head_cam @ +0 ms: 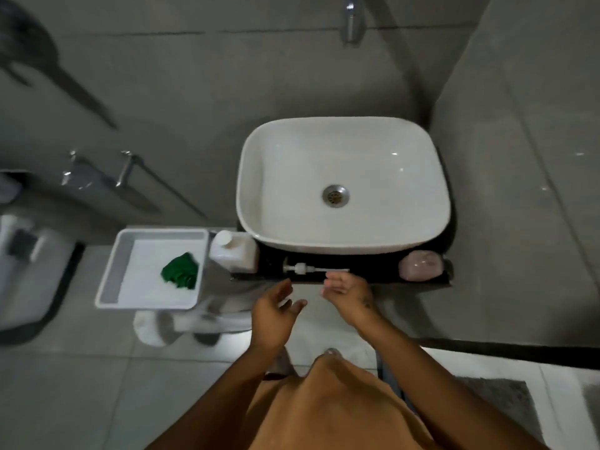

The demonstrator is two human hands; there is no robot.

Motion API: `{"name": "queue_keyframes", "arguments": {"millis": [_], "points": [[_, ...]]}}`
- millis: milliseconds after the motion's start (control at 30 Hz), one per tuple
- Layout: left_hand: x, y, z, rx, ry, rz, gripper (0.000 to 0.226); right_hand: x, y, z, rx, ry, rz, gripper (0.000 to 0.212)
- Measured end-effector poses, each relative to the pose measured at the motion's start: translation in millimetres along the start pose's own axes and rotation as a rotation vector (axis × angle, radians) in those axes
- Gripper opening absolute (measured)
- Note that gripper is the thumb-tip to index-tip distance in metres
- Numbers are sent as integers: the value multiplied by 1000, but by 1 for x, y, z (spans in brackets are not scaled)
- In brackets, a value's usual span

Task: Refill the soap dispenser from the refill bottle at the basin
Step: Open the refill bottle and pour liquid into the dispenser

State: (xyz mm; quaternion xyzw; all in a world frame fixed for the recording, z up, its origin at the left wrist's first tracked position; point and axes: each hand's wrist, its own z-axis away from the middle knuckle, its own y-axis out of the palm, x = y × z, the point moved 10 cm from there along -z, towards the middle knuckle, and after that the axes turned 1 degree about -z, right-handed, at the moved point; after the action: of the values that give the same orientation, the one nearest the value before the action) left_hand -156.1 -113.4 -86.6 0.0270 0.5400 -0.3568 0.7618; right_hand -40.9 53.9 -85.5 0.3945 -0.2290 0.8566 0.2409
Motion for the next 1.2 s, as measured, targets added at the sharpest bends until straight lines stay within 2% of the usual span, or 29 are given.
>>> {"name": "queue_keyframes", "arguments": {"millis": [100, 167, 267, 400, 467, 533, 633, 767, 867, 933, 1033, 1100, 1200], "points": [[18, -67, -2, -112, -78, -109, 36, 30, 63, -4, 115, -50, 31, 45], [27, -111, -12, -174, -166, -151, 35, 46, 96, -8, 149, -80, 37, 45], [12, -148, -45, -125, -129, -99, 67, 64, 125, -13, 154, -89, 15, 45], [-37, -138, -86, 160, 136, -113, 104, 82, 137, -17, 136, -104, 10, 42], [-51, -134, -98, 225, 202, -147, 98, 91, 137, -16, 106, -136, 41, 41], [-62, -136, -104, 202, 258, -186, 85, 102, 135, -11, 103, -162, 114, 39], [-70, -138, -97, 200, 291, -163, 76, 121, 133, 3, 160, -213, 286, 47], [-87, -144, -71, 163, 372, -201, 68, 192, 109, 39, -25, -541, 587, 64], [-110, -149, -51, 164, 437, -205, 62, 237, 111, 55, -80, -616, 908, 71], [-122, -153, -45, 160, 453, -191, 61, 260, 120, 61, -27, -665, 1070, 62], [-137, -157, -39, 167, 475, -165, 64, 280, 134, 78, 227, -785, 1148, 24], [-145, -158, -36, 175, 485, -163, 68, 288, 135, 91, 361, -865, 1235, 29], [-156, -159, -32, 185, 512, -148, 66, 310, 124, 99, 278, -897, 1185, 53]]}}
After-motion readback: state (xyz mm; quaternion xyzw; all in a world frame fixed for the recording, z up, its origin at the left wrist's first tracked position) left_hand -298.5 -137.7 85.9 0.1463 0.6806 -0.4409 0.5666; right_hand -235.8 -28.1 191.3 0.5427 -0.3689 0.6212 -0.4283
